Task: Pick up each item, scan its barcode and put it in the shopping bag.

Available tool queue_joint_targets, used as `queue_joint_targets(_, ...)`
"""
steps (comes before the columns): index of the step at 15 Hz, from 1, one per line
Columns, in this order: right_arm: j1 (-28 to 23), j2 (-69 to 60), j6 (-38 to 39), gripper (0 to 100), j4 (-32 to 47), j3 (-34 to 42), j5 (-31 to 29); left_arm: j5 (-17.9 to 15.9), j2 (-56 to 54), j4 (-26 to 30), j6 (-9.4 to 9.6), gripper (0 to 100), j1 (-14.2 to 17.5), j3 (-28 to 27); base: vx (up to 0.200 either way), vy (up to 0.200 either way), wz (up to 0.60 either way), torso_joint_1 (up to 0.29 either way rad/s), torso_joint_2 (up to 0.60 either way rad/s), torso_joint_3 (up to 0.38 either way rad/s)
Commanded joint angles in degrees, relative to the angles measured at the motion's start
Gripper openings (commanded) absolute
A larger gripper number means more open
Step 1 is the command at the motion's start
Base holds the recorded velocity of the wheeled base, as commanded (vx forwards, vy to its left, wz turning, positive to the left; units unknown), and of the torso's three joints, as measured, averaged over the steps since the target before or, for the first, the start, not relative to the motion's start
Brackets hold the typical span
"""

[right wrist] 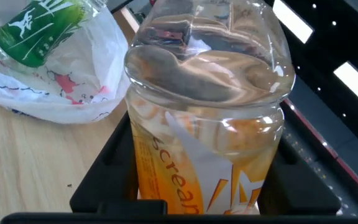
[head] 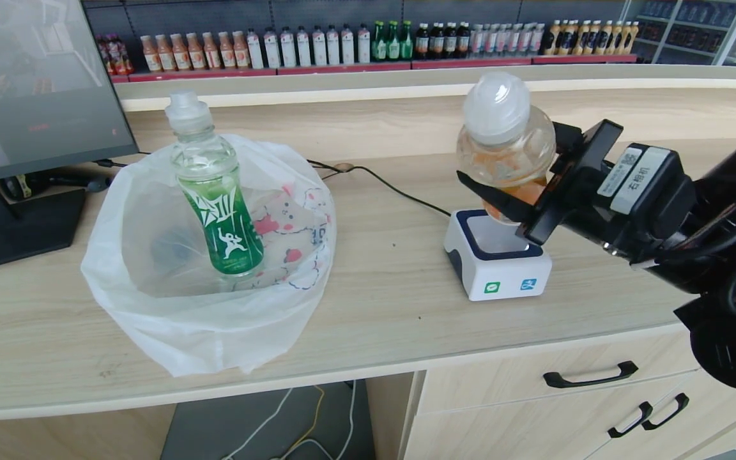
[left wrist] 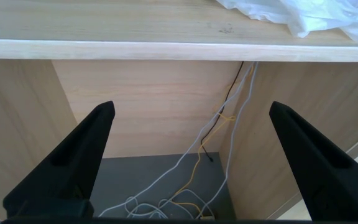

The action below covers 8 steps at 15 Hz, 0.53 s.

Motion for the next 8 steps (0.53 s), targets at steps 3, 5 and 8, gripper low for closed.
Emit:
queue_joint_targets(3,1.12,-4.41,13.97,0,-2.68,1.04,-14.74,-0.01,-0.02,-0.04,-0.01,100,-0.01,0.0,0.0,0.0,0.0,0.0,0.0,0.0)
queue_joint_targets(5,1.56,-4.85,21.27,0,-5.58,3.14,-24.06,-0.01,-0.02,0.05,-0.01,100,-0.01,0.0,0.0,0.0,0.0,0.0,0.0,0.0)
queue_joint_targets(8,4.02,-5.38,30.85,0,-9.8,9.21,-37.24,-0.01,-0.02,-0.04,-0.01,100,-0.01,0.0,0.0,0.0,0.0,0.0,0.0,0.0)
